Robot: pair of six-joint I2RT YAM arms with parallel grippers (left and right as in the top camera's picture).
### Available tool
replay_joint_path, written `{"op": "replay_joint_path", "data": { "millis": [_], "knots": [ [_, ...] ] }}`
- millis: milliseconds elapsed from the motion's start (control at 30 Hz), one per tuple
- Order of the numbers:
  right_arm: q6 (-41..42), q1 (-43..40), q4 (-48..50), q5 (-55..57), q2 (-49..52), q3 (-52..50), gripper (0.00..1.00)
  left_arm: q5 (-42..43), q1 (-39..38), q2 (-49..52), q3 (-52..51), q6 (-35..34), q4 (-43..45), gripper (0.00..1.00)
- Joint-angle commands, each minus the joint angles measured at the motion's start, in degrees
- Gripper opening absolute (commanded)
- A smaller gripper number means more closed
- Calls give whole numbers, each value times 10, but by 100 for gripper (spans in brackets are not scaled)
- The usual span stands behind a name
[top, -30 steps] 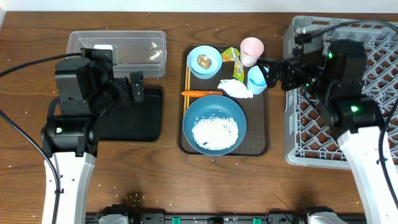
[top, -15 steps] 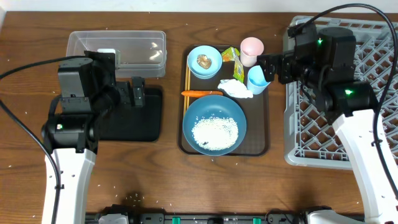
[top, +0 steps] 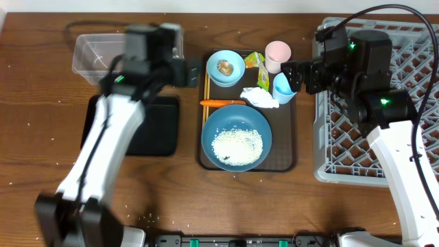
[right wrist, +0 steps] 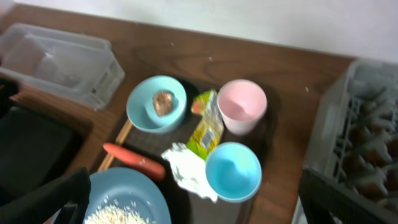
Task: Sort waste into correct bins and load items into the dishwasher rack
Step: 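Reach the left gripper to the light-blue bowl on the brown tray, then grasp the light-blue bowl rim and lift it toward the black tray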
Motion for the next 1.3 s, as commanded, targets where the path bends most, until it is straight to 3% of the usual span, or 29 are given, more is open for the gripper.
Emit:
{"op": "replay_joint_path", "data": {
  "millis": [0, 267, 533, 800, 1100, 1267],
  "knots": [
    [4, 5, -13, 26, 0, 9, 99, -91, -55, 70, 83, 38, 0, 98],
    [4, 5, -28, 40, 0, 9, 99, -135, -150, 227, 183, 98, 13, 98],
    [3, 5, -36, 66, 1, 7, 99, -167, -182, 299, 183, 98, 51, 76],
    [3, 5, -47, 66, 1, 7, 98, -167, -183, 337, 183, 94, 54, 65],
    [3, 5, -50, 67, 1, 7, 96, -162, -183, 355, 181, 91, 58, 45],
    [3, 5, -51, 67, 1, 6, 96, -162, -183, 358, 171, 91, 67, 42]
  ]
}}
